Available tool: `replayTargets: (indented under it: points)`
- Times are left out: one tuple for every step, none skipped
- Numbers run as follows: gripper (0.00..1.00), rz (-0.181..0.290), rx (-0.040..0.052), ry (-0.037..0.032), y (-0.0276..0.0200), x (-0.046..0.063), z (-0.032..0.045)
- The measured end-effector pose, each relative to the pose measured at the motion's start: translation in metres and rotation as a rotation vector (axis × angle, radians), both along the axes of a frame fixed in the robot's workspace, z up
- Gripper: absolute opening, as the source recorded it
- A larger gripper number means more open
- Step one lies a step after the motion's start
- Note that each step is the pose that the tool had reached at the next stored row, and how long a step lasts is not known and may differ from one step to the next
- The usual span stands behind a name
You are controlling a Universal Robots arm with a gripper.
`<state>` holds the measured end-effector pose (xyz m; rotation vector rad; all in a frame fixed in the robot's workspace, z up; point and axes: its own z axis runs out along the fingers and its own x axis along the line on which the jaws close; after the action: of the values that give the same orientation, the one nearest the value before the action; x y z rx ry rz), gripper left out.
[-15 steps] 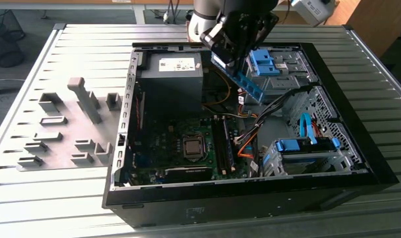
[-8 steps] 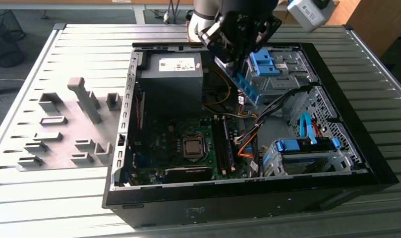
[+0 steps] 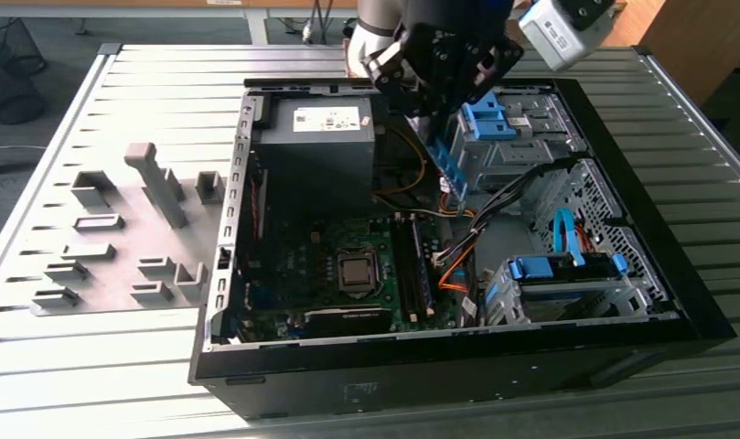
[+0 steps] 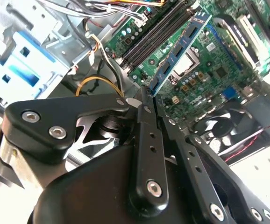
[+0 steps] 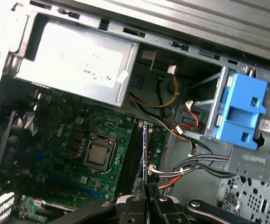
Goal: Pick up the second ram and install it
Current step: 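Insert the second ram into the second slot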
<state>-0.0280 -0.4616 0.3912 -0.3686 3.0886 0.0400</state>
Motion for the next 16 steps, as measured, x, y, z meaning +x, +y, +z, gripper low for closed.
replayTargets:
  points:
    - [0.14, -0.018, 0.0000, 0.0000, 0.0000, 0.000, -0.0007]
    - [0.14, -0.038, 0.0000, 0.0000, 0.0000, 0.000, -0.0015]
    - [0.14, -0.055, 0.0000, 0.0000, 0.0000, 0.000, -0.0023]
    - [0.14, -0.074, 0.0000, 0.0000, 0.0000, 0.000, -0.0034]
    - [0.14, -0.092, 0.0001, 0.0000, 0.0000, 0.000, -0.0045]
    - [0.14, -0.110, 0.0001, 0.0000, 0.0000, 0.000, -0.0058]
    - [0.14, -0.127, 0.0001, 0.0000, 0.0000, 0.000, -0.0072]
    - [0.14, -0.145, 0.0001, 0.0000, 0.0000, 0.000, -0.0088]
    - [0.14, -0.163, 0.0001, 0.0000, 0.0000, 0.000, -0.0106]
    - [0.14, -0.177, 0.0001, 0.0000, 0.0000, 0.000, -0.0122]
    - [0.14, -0.188, 0.0008, 0.0001, 0.0000, 0.000, -0.0135]
    - [0.14, -0.199, 0.0015, 0.0001, 0.0000, 0.000, -0.0149]
    - [0.14, -0.212, 0.0019, 0.0002, 0.0000, 0.000, -0.0162]
    - [0.14, -0.228, 0.0024, 0.0002, 0.0000, 0.000, -0.0178]
    - [0.14, -0.242, 0.0025, 0.0002, 0.0000, 0.000, -0.0190]
    - [0.14, -0.251, 0.0025, 0.0002, -0.0001, 0.000, -0.0199]
